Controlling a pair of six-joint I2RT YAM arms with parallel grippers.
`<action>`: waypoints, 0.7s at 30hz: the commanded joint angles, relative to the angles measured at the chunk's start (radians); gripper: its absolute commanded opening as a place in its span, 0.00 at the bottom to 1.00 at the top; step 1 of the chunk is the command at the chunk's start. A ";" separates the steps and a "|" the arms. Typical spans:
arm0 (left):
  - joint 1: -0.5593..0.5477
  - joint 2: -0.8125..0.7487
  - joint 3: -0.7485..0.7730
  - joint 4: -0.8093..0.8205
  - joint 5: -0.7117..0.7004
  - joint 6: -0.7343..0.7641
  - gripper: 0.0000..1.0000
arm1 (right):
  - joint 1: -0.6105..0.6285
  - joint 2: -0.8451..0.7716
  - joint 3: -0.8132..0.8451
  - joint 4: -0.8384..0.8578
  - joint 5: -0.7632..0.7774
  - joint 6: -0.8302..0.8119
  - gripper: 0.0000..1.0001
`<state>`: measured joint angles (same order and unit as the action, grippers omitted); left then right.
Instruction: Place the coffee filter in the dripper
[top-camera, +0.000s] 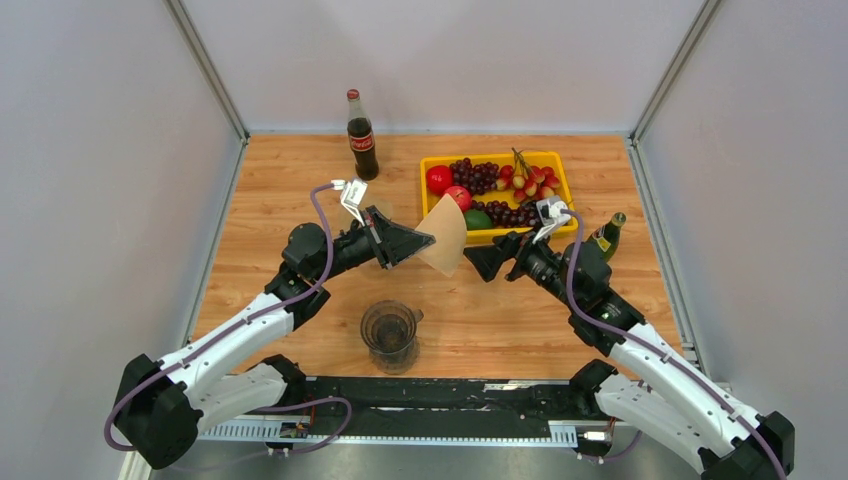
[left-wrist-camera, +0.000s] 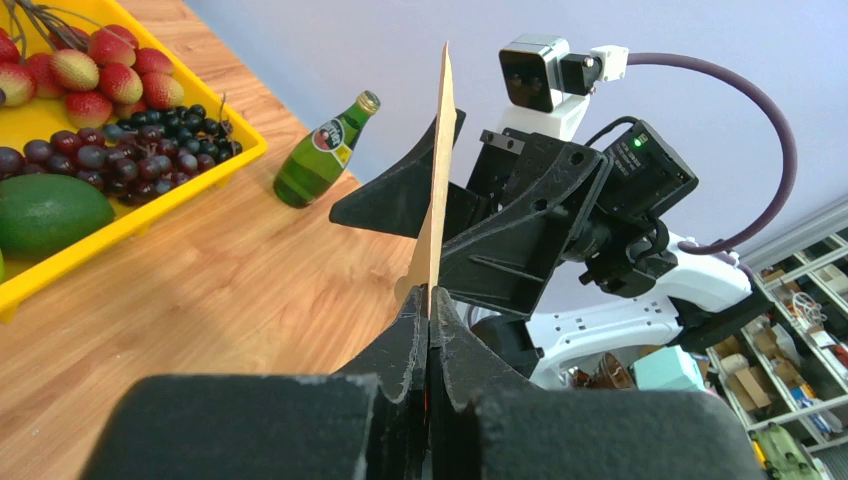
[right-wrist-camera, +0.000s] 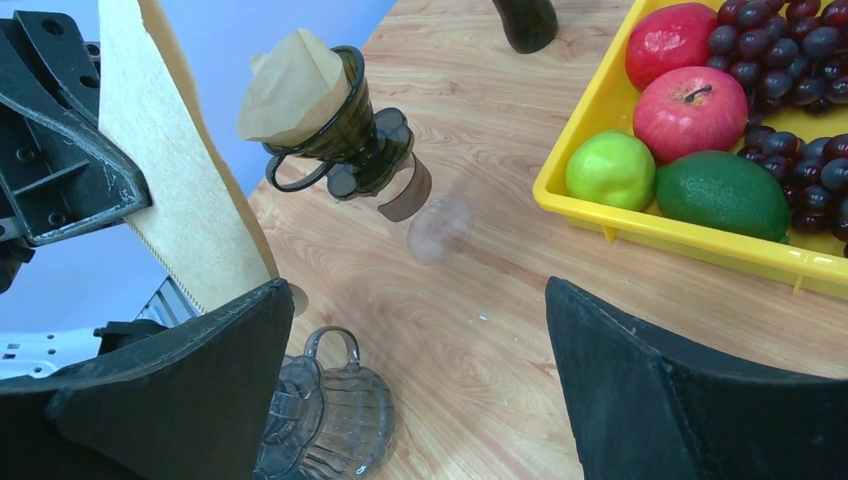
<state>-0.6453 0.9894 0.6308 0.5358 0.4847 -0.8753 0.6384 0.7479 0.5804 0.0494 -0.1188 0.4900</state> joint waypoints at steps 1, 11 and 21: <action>0.002 -0.022 0.024 0.043 0.026 -0.012 0.00 | 0.000 -0.020 0.001 0.014 -0.022 -0.048 0.99; 0.002 -0.017 0.027 0.070 0.046 -0.036 0.00 | 0.000 -0.036 0.000 0.010 -0.108 -0.095 0.99; 0.003 -0.003 0.021 0.084 0.053 -0.044 0.00 | 0.000 -0.054 0.007 0.053 -0.138 -0.034 1.00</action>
<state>-0.6453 0.9878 0.6308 0.5667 0.5220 -0.9131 0.6384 0.7162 0.5804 0.0490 -0.2279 0.4187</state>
